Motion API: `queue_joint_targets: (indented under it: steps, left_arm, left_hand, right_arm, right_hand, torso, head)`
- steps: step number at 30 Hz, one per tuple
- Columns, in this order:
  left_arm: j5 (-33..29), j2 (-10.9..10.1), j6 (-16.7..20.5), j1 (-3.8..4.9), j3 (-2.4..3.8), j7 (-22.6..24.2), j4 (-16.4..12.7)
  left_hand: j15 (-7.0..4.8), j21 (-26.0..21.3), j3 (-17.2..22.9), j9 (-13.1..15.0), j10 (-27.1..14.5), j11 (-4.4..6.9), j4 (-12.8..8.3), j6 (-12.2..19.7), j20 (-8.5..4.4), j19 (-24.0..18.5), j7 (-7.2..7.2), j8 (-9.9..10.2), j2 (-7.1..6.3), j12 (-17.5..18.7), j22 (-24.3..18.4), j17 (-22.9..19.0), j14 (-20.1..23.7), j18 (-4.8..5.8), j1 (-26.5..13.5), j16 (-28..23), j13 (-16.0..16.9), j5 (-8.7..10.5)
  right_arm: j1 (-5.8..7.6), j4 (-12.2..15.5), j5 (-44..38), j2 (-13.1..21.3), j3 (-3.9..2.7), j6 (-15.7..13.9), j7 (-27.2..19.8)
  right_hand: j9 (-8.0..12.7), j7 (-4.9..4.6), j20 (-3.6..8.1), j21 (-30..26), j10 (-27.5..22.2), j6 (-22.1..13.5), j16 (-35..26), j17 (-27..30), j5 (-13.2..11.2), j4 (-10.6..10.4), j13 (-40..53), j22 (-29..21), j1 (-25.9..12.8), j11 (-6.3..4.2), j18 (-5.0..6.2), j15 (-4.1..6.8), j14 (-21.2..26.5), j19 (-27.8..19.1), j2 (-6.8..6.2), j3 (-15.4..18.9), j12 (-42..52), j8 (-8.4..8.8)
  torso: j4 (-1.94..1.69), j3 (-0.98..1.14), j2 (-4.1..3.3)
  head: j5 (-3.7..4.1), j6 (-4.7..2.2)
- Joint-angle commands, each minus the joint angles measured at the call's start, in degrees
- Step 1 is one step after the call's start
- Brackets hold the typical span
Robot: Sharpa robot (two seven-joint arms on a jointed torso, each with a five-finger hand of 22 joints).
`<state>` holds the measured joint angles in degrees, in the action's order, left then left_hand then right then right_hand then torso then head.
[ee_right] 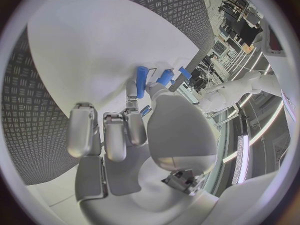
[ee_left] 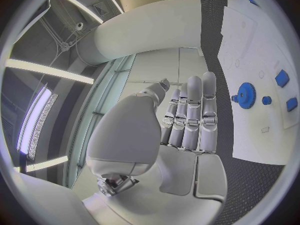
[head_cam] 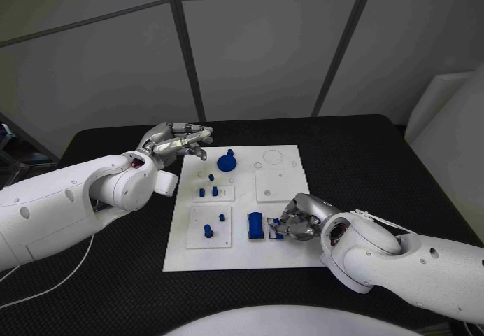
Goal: Assemble the parts on the task board
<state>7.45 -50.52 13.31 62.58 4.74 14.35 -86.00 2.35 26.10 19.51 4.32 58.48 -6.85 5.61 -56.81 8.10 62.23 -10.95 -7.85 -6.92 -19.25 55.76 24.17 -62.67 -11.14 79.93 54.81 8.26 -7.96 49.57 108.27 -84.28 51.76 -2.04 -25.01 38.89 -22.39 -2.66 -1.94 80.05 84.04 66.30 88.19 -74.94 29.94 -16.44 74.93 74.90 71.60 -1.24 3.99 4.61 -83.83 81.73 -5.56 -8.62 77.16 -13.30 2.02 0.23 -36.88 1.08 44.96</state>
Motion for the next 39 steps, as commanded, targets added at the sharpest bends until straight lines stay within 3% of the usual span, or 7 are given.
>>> queue_joint_targets:
  steps: [1, 20, 28, 39]
  left_arm:
    - [-0.1, 0.1, -0.9, 0.06, 0.02, -0.2, 0.0]
    - [-0.1, 0.1, -1.0, 0.06, 0.02, -0.3, 0.1]
    - [-0.1, 0.1, -1.0, 0.06, 0.02, -0.4, 0.1]
    - [-0.1, 0.1, -1.1, 0.06, 0.02, -0.5, 0.2]
  left_hand:
    - [0.2, -0.3, -0.3, 0.0, -0.4, -0.07, 0.0, 0.2, 0.11, 0.4, 0.02, -0.3, 0.49, -0.1, -0.1, -0.1, 0.2, 0.71, -0.2, -0.2, 0.1, -0.39]
    - [0.2, -0.3, -0.3, 0.0, -0.4, -0.07, 0.0, 0.2, 0.11, 0.4, 0.02, -0.3, 0.49, -0.1, -0.1, -0.1, 0.2, 0.71, -0.2, -0.2, 0.1, -0.39]
    - [0.22, -0.5, -0.4, 0.0, -0.5, -0.09, 0.1, 0.3, 0.12, 0.5, -0.01, -0.4, 0.53, -0.3, -0.2, -0.1, 0.3, 0.72, -0.2, -0.2, 0.1, -0.38]
    - [0.22, -0.5, -0.4, 0.0, -0.5, -0.09, 0.1, 0.3, 0.12, 0.5, -0.01, -0.4, 0.53, -0.3, -0.2, -0.1, 0.3, 0.72, -0.2, -0.2, 0.1, -0.38]
  right_arm:
    - [-0.15, 0.2, 0.8, -0.5, 0.19, 0.2, -0.4]
    - [-0.16, 0.5, 0.6, -0.9, 0.18, -1.5, -0.5]
    - [-0.16, -0.1, 0.6, -1.2, 0.18, -0.5, -0.3]
    - [-0.16, 0.0, -0.6, -1.6, 0.18, -1.2, -0.6]
  right_hand:
    - [0.0, 0.23, 0.31, 0.1, 1.9, 0.3, 0.4, -12.5, 0.4, 0.2, 6.6, 3.5, -0.6, -0.48, -0.88, 0.39, -5.6, 0.3, -0.06, 0.4, 0.4, -0.13]
    - [-1.8, 0.95, 0.75, 0.5, 2.1, 0.9, 0.6, -12.9, 0.8, 1.4, 6.8, 3.9, 1.1, -1.09, -0.99, 0.89, -5.7, 0.6, 1.03, 0.6, 0.5, -1.47]
    - [-3.5, 1.21, 0.98, 0.5, 2.2, 1.0, 0.6, -12.9, -1.0, 0.1, 6.8, 4.0, -0.6, -1.31, -1.01, 1.09, -5.7, 0.6, 1.77, 2.1, 0.5, -2.64]
    - [-5.5, 1.51, 1.16, 0.7, 2.6, 1.0, 0.8, -13.3, -3.8, -0.2, 7.4, 4.4, -5.7, -1.54, -1.09, 1.27, -5.8, 0.9, 2.81, 6.2, 1.2, -4.01]
  torso:
    - [0.02, 0.07, -0.07]
    - [-0.05, 0.0, -0.01]
    - [0.04, 0.01, 0.0]
    - [0.02, 0.03, -0.01]
  head:
    - [-0.12, -0.04]
    - [-0.3, 0.07]
    - [-0.31, -0.03]
    - [-0.35, -0.04]
